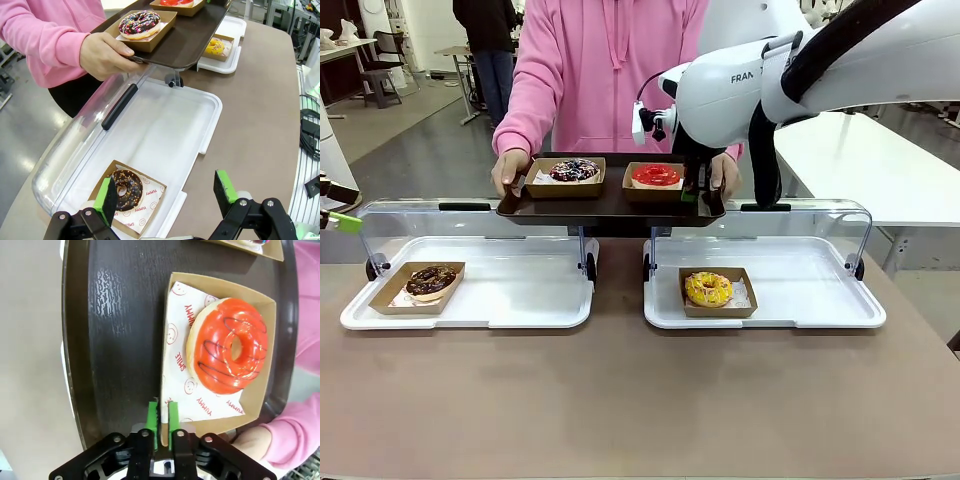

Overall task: Provide the desired donut to the person.
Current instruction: Place the picked Paper togo box onto the Handle tray extended by the person.

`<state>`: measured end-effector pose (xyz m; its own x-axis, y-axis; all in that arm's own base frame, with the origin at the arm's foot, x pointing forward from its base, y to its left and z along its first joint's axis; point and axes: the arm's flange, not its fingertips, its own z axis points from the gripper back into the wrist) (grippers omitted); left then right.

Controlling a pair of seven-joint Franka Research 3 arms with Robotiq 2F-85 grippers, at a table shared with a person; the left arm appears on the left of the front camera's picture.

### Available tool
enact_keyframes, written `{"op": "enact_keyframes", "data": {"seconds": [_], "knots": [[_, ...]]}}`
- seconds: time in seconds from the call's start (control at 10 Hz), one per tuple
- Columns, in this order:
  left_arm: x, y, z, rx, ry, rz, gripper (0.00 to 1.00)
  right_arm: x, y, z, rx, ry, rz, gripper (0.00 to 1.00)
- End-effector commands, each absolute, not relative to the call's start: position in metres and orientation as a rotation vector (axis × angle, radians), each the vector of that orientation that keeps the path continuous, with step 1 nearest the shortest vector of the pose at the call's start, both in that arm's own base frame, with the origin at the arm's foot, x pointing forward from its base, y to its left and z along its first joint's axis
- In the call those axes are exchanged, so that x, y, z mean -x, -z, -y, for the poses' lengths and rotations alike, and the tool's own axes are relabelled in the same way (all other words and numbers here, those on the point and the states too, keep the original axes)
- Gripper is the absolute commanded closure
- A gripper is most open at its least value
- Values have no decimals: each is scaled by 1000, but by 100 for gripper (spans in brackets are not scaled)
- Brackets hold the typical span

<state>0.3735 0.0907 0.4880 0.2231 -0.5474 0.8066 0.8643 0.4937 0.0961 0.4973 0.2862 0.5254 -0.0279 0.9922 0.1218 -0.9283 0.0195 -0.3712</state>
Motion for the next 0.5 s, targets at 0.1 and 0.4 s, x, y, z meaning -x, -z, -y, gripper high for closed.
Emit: {"op": "enact_keyframes", "data": {"seconds": [0.1, 0.4], "knots": [[-373, -488, -91, 420, 1005, 909, 0, -502, -531, -279, 131, -1567, 417, 35], [-373, -488, -91, 420, 1005, 909, 0, -497, -539, -278, 75, -1593, 413, 0]]}}
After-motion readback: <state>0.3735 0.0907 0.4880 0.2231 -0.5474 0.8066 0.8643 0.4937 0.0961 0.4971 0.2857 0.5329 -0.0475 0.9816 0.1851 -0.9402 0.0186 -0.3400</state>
